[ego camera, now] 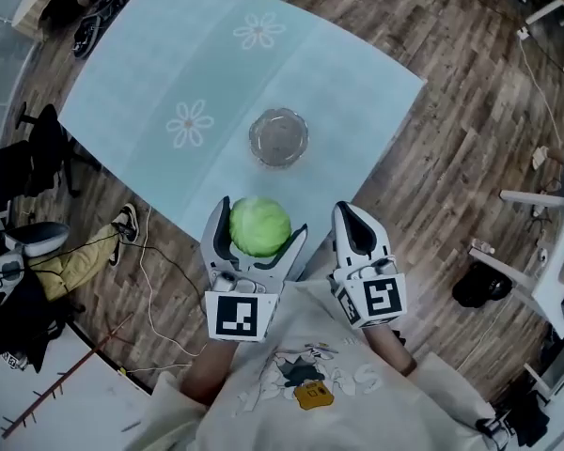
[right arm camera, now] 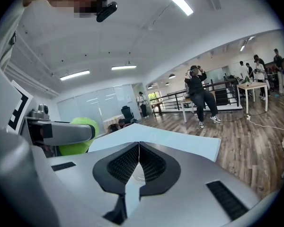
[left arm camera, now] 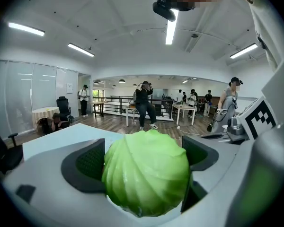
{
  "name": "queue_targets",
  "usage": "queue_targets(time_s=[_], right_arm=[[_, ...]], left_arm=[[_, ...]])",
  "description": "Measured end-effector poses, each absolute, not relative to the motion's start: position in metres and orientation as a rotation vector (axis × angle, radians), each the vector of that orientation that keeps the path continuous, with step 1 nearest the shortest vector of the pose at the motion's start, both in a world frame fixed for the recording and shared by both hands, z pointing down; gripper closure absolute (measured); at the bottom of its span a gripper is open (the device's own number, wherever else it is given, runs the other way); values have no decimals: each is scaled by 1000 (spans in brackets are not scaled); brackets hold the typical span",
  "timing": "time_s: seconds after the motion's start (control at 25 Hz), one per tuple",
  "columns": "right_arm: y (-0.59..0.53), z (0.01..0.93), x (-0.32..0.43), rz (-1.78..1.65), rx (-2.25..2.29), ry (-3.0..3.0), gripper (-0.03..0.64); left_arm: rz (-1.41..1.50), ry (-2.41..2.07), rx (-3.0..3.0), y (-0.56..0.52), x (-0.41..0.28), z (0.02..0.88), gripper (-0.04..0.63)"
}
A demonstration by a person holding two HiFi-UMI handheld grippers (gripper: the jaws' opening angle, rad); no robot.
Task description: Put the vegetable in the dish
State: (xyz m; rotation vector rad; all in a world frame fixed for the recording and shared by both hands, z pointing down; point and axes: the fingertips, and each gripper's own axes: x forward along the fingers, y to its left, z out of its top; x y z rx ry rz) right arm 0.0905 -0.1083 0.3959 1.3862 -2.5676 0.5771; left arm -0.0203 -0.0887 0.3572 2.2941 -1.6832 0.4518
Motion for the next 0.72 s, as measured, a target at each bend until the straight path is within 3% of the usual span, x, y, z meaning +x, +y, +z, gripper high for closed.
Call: queue_targets(time_s=[0.72], right_arm=[[-148, 436, 78, 553, 1397, -2437, 594]], left_arm=[[526, -1559, 2369, -159, -34, 440, 78]])
